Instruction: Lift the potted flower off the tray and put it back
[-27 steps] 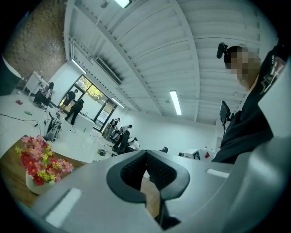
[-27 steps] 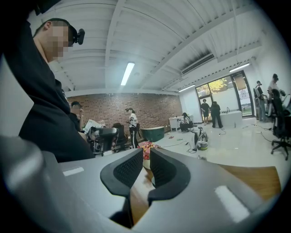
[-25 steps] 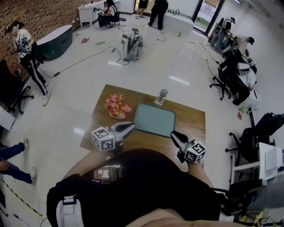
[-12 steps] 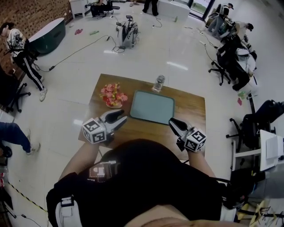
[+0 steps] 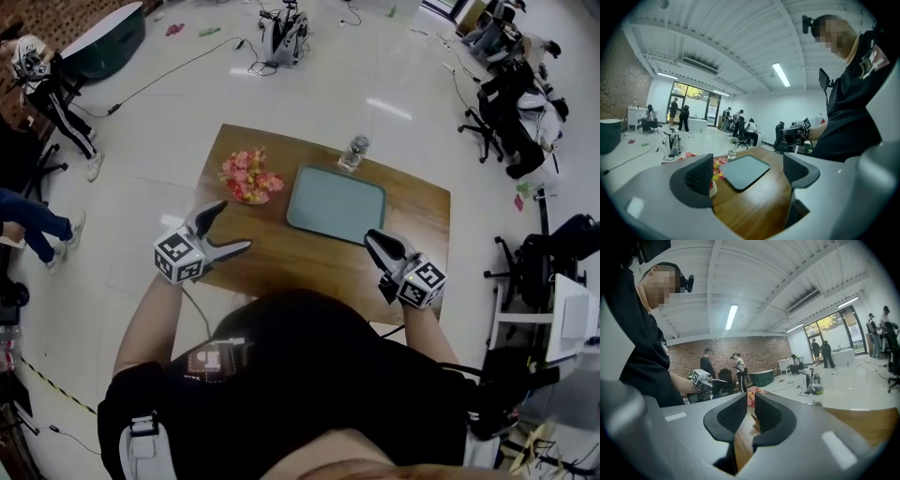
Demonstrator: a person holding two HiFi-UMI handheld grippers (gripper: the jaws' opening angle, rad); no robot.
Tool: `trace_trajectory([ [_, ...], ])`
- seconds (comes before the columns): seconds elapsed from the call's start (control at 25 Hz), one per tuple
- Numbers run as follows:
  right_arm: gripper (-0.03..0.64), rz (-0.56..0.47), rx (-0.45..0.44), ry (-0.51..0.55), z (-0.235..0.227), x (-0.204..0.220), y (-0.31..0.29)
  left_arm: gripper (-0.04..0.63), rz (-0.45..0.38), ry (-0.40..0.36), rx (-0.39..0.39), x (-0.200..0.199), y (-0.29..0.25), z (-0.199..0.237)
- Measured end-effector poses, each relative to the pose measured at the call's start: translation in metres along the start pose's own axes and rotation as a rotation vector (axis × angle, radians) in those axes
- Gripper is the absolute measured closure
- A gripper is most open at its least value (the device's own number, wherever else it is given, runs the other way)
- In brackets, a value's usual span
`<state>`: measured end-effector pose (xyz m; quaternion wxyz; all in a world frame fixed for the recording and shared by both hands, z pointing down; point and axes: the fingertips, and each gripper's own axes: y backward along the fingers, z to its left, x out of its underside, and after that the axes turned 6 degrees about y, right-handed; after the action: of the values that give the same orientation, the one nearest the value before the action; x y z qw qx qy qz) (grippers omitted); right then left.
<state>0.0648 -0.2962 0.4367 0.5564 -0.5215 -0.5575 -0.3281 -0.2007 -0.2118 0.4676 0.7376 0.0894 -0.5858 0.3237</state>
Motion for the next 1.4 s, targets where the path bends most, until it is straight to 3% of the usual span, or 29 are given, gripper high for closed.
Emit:
trace_trajectory([
  [0.28, 0.552, 0.002, -0.010, -0.008, -0.009, 0.001, -0.034, 0.041, 0.111, 0.023, -0.051, 0.040, -0.008, 0.069],
  [0.52, 0.552, 0.017, 0.011, -0.032, -0.032, 0.021, -0.052, 0.009, 0.252, 0.013, -0.046, 0.094, -0.042, 0.142],
  [0.68, 0.551, 0.059, 0.028, -0.032, -0.048, 0.048, -0.060, 0.009, 0.342, -0.061, -0.013, 0.128, -0.065, 0.186],
  [0.88, 0.551, 0.061, 0.025, -0.106, -0.054, 0.072, -0.075, 0.008, 0.382, -0.206, 0.035, 0.145, -0.094, 0.229],
  [1.08, 0.551, 0.078, 0.009, -0.106, -0.057, 0.092, -0.091, 0.008, 0.406, -0.320, 0.156, 0.152, -0.131, 0.229],
  [1.4, 0.551, 0.059, -0.018, -0.132, -0.053, 0.095, -0.106, 0.010, 0.435, -0.426, 0.304, 0.164, -0.171, 0.211],
])
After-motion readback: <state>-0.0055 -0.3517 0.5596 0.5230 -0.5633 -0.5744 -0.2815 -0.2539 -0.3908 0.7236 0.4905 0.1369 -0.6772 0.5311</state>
